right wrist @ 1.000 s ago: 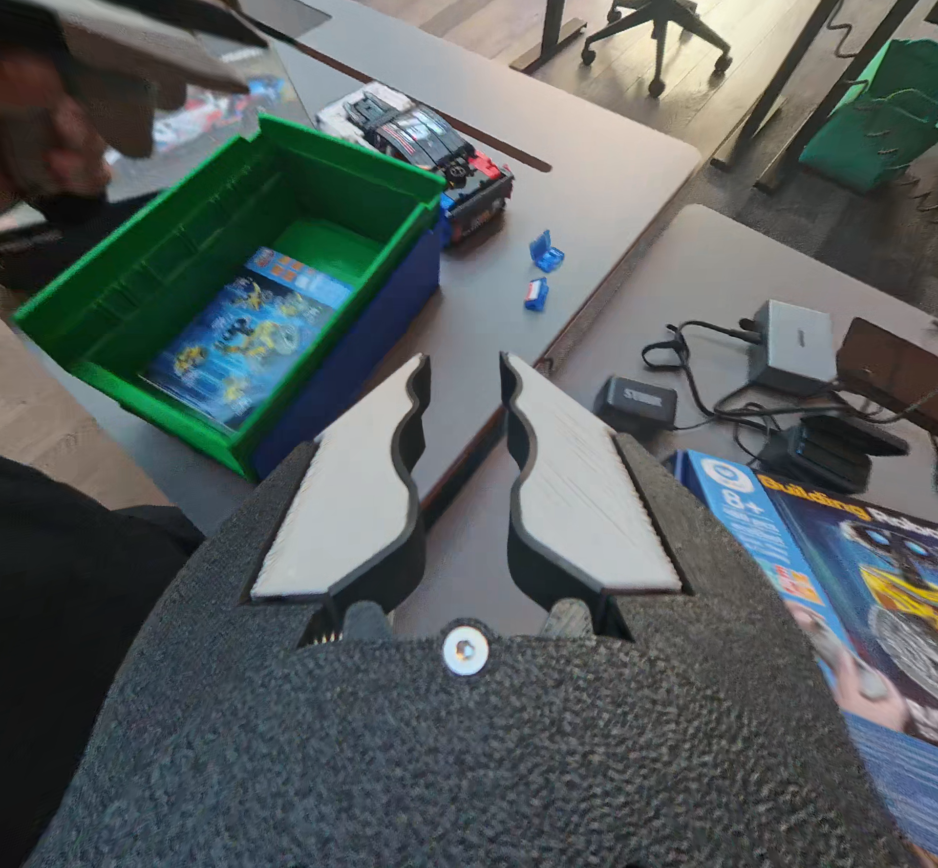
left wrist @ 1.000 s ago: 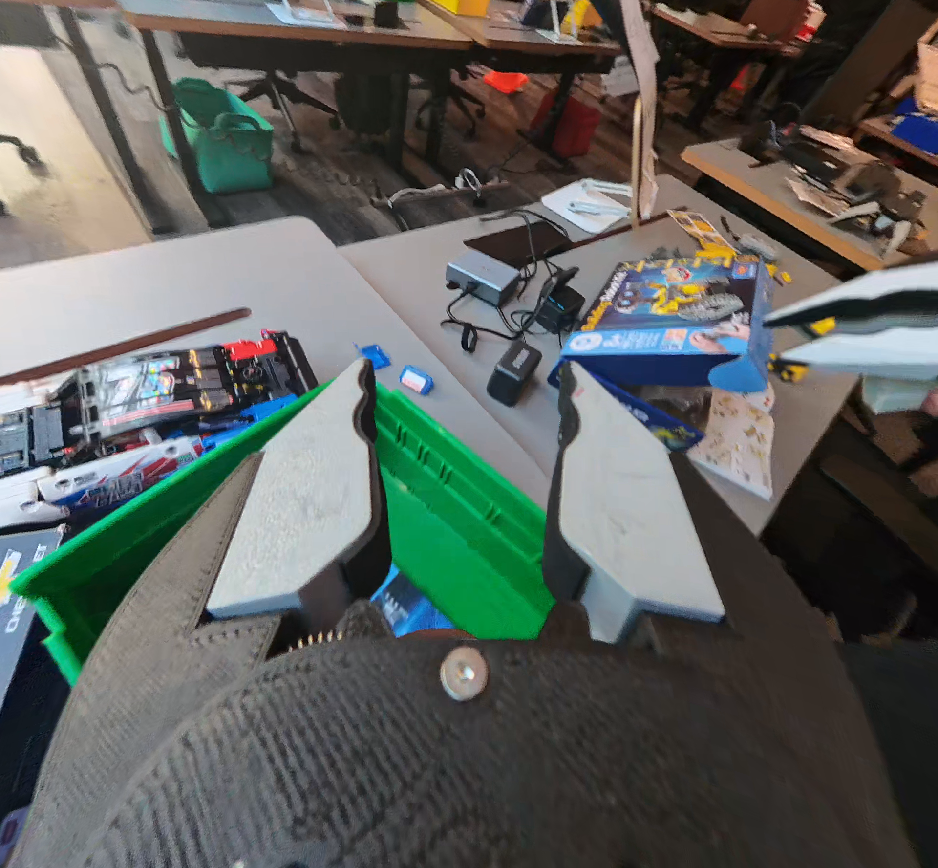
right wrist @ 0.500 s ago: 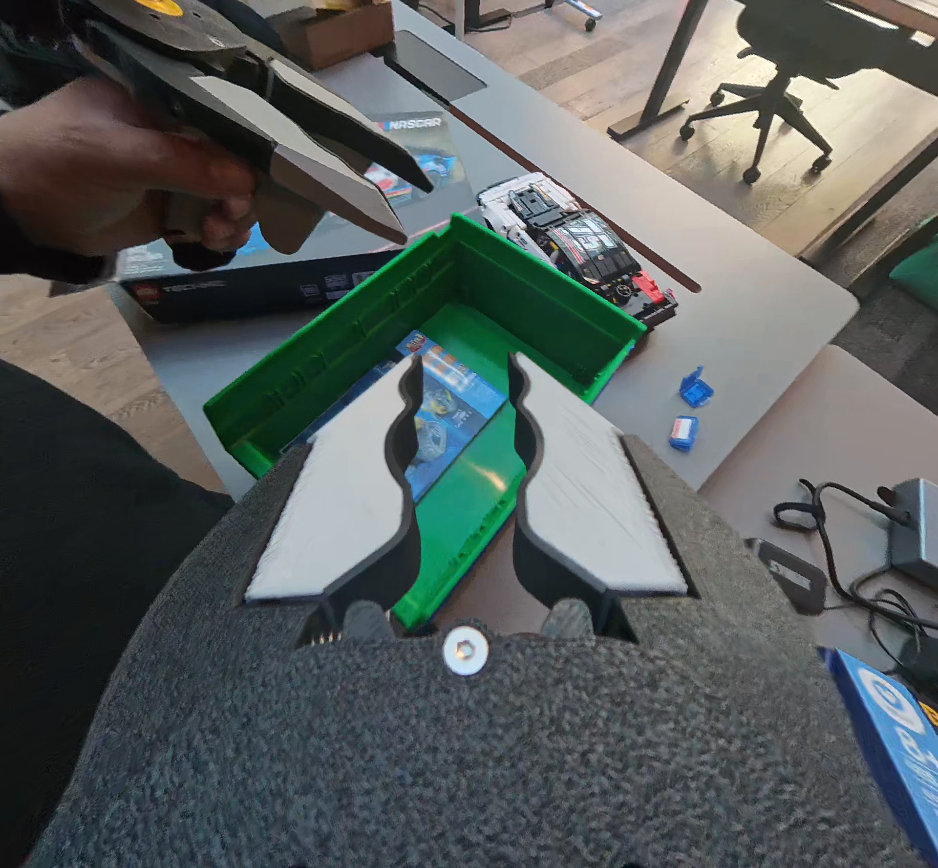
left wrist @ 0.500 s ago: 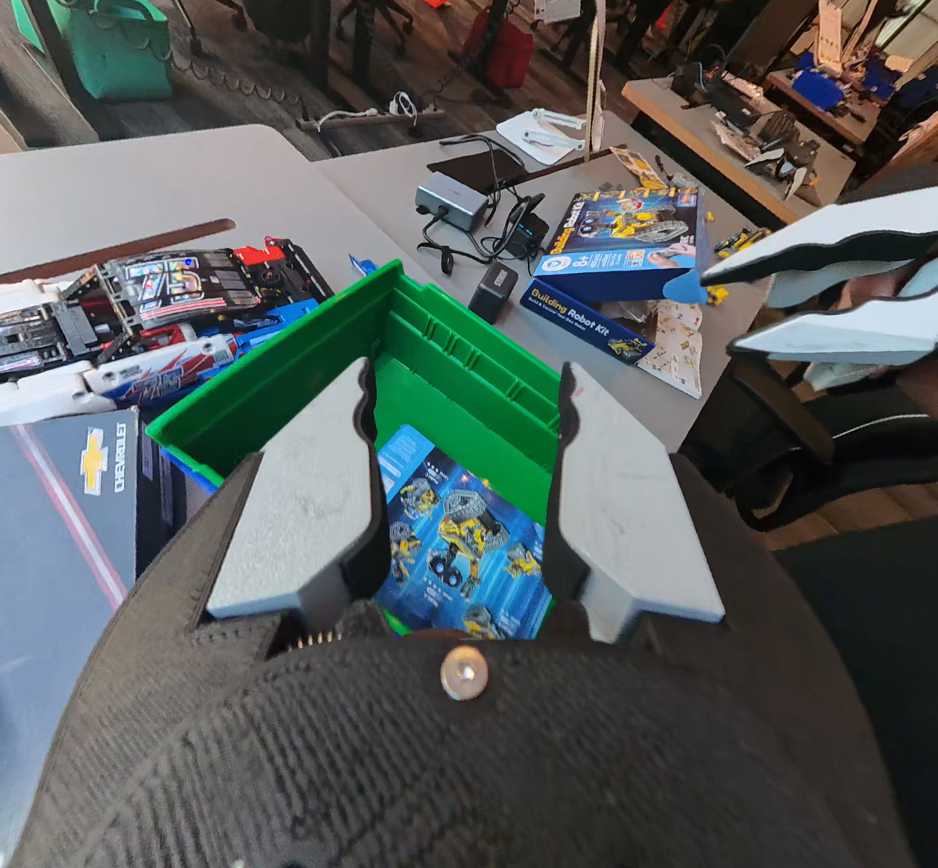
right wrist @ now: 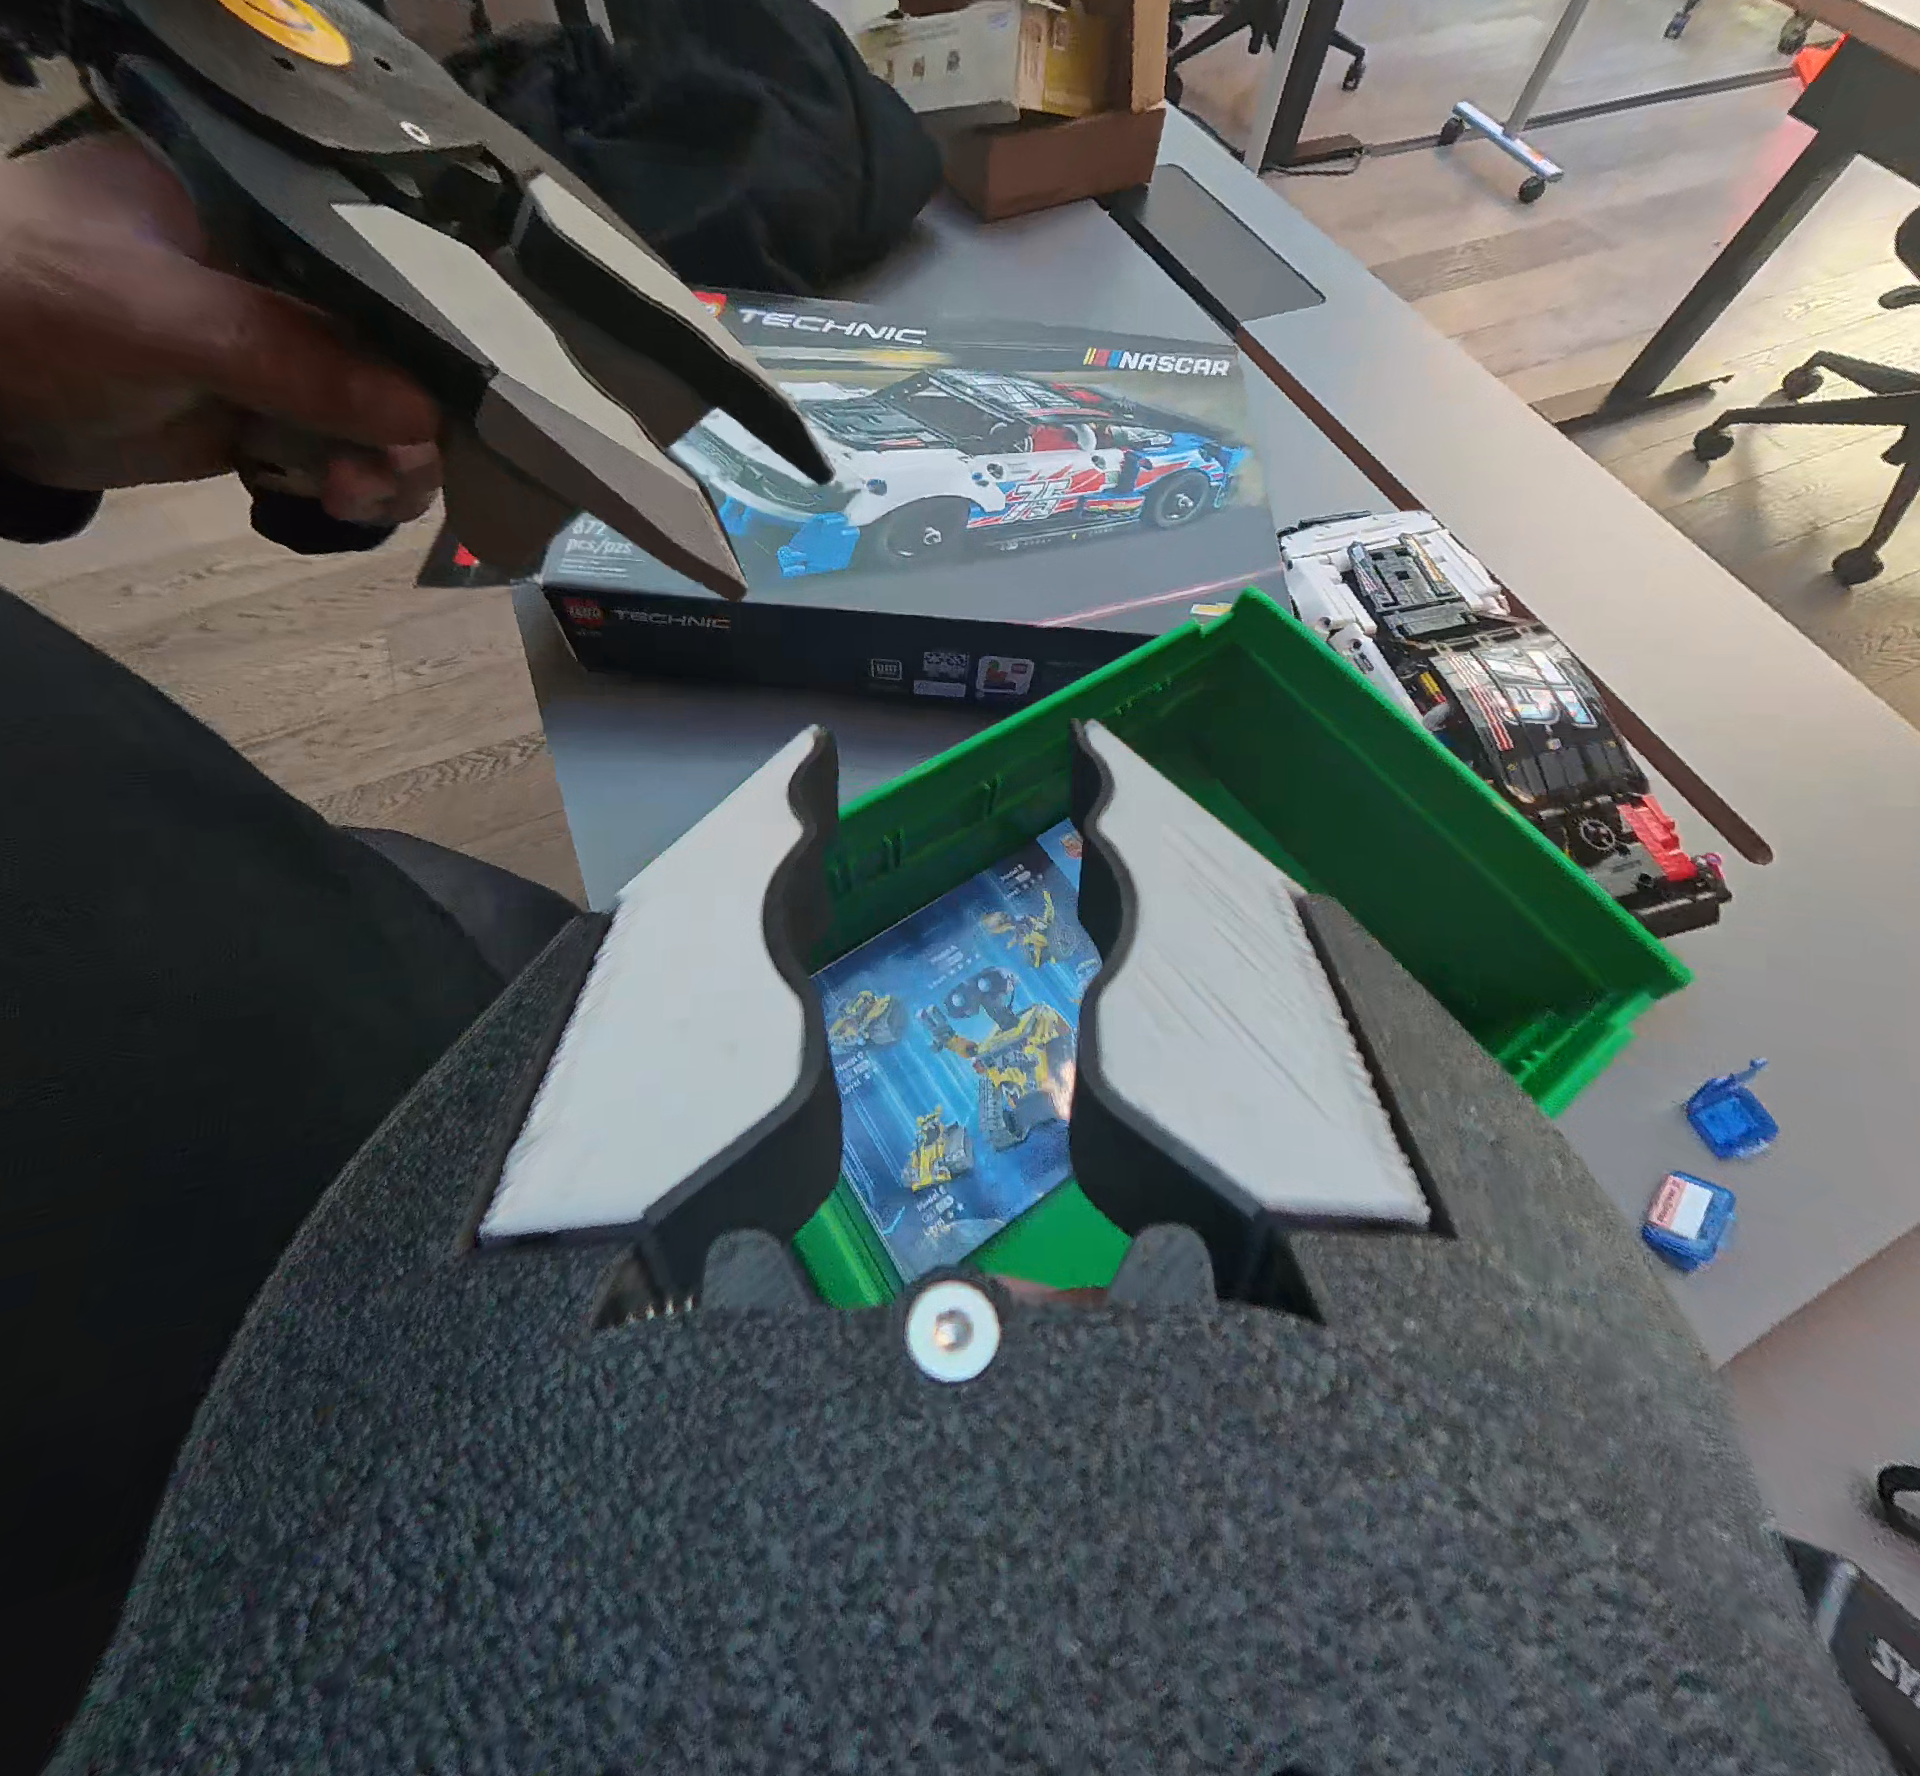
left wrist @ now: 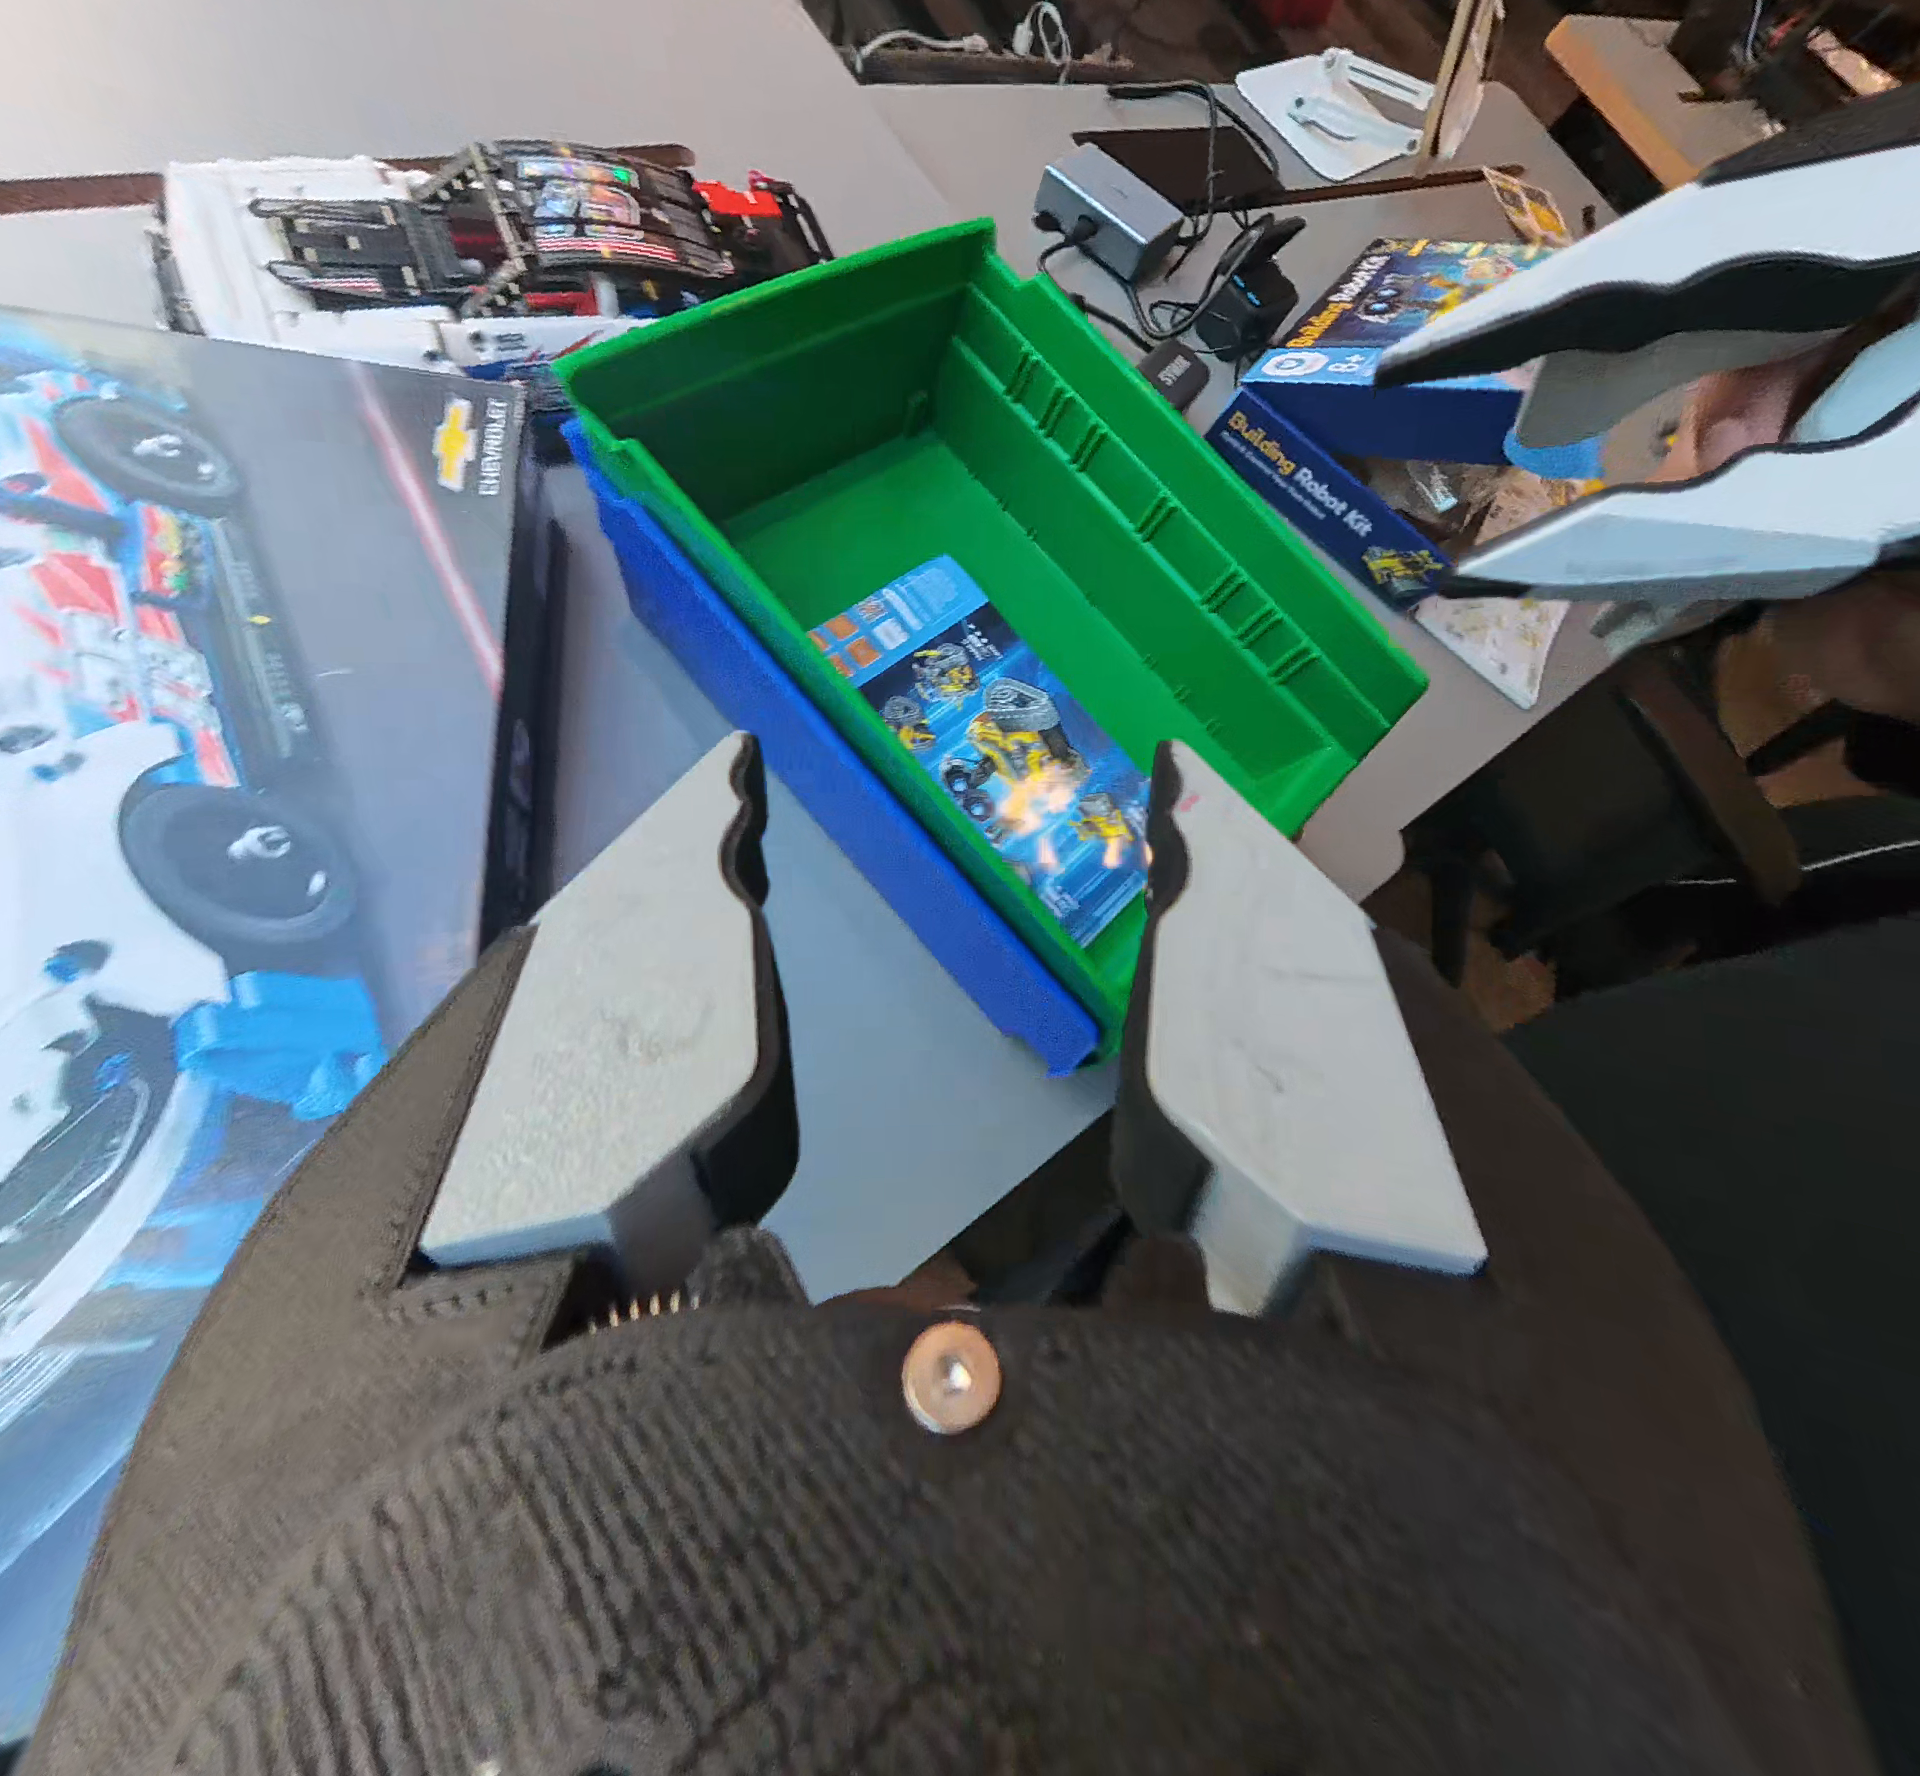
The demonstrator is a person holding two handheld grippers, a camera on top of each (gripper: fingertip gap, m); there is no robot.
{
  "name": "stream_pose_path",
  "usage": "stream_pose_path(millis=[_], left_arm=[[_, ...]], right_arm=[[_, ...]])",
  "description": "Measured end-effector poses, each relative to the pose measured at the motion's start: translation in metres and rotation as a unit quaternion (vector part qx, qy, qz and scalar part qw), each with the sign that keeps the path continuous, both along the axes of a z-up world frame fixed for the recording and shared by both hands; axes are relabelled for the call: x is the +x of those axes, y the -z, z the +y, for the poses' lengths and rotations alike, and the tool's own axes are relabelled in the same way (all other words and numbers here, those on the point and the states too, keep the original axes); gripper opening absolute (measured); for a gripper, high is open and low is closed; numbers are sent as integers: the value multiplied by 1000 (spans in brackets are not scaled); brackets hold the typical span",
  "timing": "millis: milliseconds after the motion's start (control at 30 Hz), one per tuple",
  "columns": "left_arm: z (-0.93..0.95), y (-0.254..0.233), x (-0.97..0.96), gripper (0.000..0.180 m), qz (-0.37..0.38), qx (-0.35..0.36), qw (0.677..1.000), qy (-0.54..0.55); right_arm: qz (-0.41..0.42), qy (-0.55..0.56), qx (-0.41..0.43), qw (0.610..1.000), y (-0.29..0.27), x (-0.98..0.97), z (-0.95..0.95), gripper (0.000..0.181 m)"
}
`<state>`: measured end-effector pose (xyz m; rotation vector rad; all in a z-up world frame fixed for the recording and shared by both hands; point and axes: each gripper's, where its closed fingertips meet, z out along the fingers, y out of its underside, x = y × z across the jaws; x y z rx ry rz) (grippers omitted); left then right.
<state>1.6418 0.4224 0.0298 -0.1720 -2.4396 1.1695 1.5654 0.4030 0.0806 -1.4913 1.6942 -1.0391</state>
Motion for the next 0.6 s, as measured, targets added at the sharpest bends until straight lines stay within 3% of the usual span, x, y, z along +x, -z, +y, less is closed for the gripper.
stream_pose_path(millis=[233, 533, 600], left_arm=[[34, -8, 96, 72, 10, -41, 999, -28], [104, 10, 293, 73, -33, -68, 997, 4], [106, 6, 343, 77, -55, -60, 997, -5]], right_arm=[[5, 7, 17, 1000, -4, 93, 13, 44], [-78, 121, 162, 976, -2, 288, 32, 44], [-58, 115, 150, 980, -6, 321, 39, 44]])
